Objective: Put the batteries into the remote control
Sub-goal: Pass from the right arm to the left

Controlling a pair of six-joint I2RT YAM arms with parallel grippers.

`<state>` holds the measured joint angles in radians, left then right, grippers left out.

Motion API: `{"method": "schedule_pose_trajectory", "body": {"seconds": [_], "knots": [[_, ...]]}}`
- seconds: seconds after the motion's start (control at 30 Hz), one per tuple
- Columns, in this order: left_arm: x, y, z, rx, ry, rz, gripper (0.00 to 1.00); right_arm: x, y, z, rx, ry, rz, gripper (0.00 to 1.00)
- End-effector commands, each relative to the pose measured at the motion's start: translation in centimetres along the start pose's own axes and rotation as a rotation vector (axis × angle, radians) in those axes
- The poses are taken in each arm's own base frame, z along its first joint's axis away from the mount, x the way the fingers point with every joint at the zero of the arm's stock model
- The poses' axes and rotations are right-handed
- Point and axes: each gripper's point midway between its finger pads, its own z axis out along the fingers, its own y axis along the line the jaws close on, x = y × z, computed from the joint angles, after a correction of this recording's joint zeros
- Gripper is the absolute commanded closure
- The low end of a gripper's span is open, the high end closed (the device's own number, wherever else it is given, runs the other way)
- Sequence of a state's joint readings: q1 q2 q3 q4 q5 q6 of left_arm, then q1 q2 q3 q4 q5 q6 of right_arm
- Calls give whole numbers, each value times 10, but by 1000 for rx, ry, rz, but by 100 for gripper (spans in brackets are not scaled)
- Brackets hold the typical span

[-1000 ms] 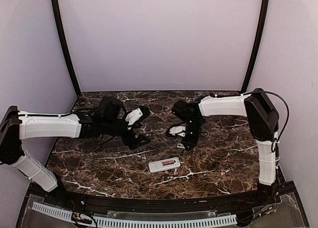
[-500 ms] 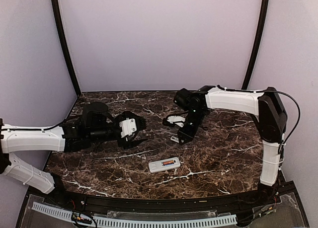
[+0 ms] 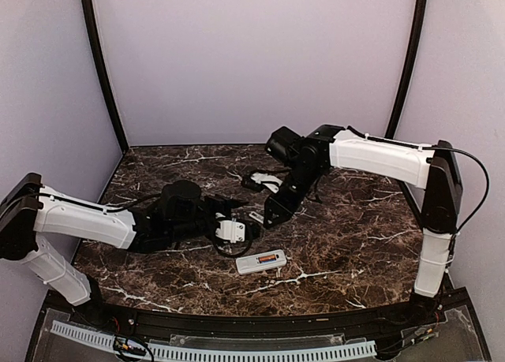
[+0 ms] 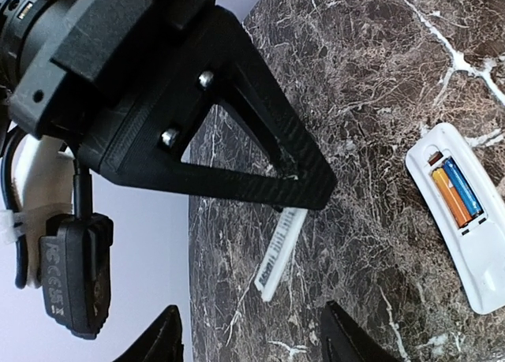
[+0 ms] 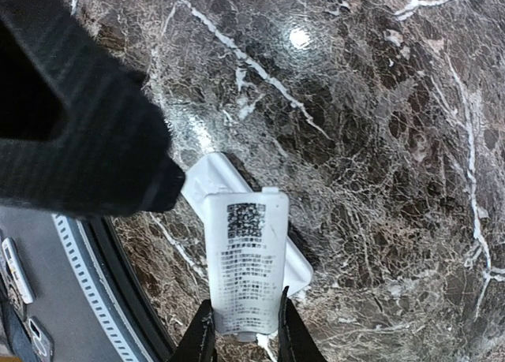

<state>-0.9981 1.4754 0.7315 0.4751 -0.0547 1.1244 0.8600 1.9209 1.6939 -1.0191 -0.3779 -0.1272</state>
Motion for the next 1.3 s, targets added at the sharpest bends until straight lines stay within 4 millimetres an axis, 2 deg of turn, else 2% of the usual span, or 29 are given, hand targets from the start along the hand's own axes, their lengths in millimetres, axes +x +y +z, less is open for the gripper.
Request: {"method": "schedule_pose_trajectory", "body": {"seconds": [0.0, 0.2, 0.4, 0.57, 0.87, 1.07, 1.13, 1.27], "knots": [[-6, 12, 4, -41, -12, 34, 43, -12, 20, -10, -46, -39, -5, 84], [-2, 1, 7, 14, -25, 1, 43, -6, 17, -2, -34, -8, 20, 84], [1, 11, 14, -17, -28, -16, 44, -12, 25, -1, -58, -30, 16, 84], [7, 15, 22, -35, 7, 13, 58, -14, 26, -2, -63, -37, 10, 83], [9, 14, 24, -29, 21, 35, 74, -16, 26, -3, -66, -44, 2, 84], [6, 11, 22, -23, 15, 38, 97, -19, 27, -1, -76, -50, 2, 83], [6, 10, 21, -16, 14, 34, 100, -20, 27, -1, -77, -52, 1, 83], [4, 8, 19, -7, 12, 18, 100, -22, 27, -1, -76, -58, -1, 82]]}}
